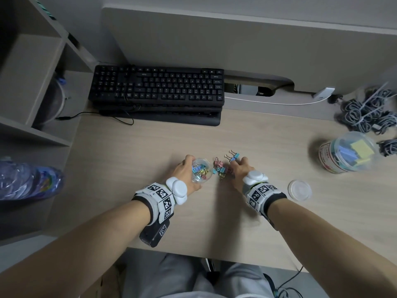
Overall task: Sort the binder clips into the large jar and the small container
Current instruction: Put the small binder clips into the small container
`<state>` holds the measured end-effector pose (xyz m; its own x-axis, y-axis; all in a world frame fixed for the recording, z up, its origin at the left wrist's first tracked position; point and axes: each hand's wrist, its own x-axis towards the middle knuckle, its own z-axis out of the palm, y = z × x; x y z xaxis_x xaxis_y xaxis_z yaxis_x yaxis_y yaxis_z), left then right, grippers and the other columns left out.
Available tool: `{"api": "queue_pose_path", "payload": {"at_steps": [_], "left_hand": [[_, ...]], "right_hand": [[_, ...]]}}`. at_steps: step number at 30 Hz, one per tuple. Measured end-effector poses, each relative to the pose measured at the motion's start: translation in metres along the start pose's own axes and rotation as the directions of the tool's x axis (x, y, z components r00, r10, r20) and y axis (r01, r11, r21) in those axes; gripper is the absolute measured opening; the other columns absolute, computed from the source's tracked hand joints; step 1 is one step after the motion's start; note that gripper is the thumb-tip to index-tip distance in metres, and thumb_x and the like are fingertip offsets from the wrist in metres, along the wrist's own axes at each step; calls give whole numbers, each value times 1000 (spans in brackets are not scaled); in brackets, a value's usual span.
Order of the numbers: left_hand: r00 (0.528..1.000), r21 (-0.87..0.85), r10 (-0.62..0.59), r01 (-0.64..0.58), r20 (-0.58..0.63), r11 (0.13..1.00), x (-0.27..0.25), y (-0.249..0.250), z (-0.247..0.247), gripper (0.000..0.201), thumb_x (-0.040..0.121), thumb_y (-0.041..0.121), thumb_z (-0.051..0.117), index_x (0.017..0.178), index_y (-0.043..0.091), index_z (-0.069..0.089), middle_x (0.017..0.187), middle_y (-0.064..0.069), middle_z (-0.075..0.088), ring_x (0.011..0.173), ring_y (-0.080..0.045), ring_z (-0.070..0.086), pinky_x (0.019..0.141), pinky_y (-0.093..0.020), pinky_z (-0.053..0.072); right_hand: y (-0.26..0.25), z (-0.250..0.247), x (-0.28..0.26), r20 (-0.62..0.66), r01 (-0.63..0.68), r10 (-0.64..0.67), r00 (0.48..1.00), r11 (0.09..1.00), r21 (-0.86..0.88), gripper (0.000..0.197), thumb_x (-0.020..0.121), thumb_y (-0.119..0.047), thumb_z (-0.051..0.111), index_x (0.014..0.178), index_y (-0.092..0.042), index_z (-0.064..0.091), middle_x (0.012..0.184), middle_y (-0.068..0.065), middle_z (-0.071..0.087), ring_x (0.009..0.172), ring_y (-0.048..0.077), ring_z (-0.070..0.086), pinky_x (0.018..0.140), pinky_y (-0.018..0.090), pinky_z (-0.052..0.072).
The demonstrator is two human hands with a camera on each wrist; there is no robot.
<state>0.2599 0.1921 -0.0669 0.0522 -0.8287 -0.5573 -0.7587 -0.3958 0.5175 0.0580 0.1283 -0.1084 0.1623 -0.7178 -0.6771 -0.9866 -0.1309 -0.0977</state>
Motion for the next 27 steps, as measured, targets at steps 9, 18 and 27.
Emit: {"api": "queue_pose_path", "payload": {"at_steps": [9, 18, 27], "left_hand": [[1000, 13, 1, -1, 23, 1000, 2, 3, 5, 68, 72, 20, 79, 124, 10, 37, 117, -11, 60, 92, -28, 57, 72, -33, 48], [999, 94, 15, -18, 30, 995, 10, 26, 8, 66, 69, 27, 75, 121, 18, 34, 113, -8, 61, 87, -34, 62, 74, -41, 55], [998, 62, 58, -58, 5, 996, 9, 53, 17, 69, 73, 29, 77, 125, 16, 34, 119, -7, 60, 91, -33, 62, 67, -28, 40]], "right_hand": [[18, -12, -5, -82, -68, 100, 992, 943, 327, 14, 77, -22, 55, 92, -23, 55, 91, 2, 60, 73, 24, 58, 64, 31, 51], [8, -57, -33, -166, 119, 2, 986, 685, 719, 6, 72, -15, 60, 76, -19, 58, 64, 9, 63, 55, 33, 65, 52, 42, 58], [-11, -82, -53, -232, 292, -188, 954, 750, 593, 18, 80, -1, 59, 87, -17, 65, 70, 3, 61, 46, 20, 55, 39, 24, 47]]}}
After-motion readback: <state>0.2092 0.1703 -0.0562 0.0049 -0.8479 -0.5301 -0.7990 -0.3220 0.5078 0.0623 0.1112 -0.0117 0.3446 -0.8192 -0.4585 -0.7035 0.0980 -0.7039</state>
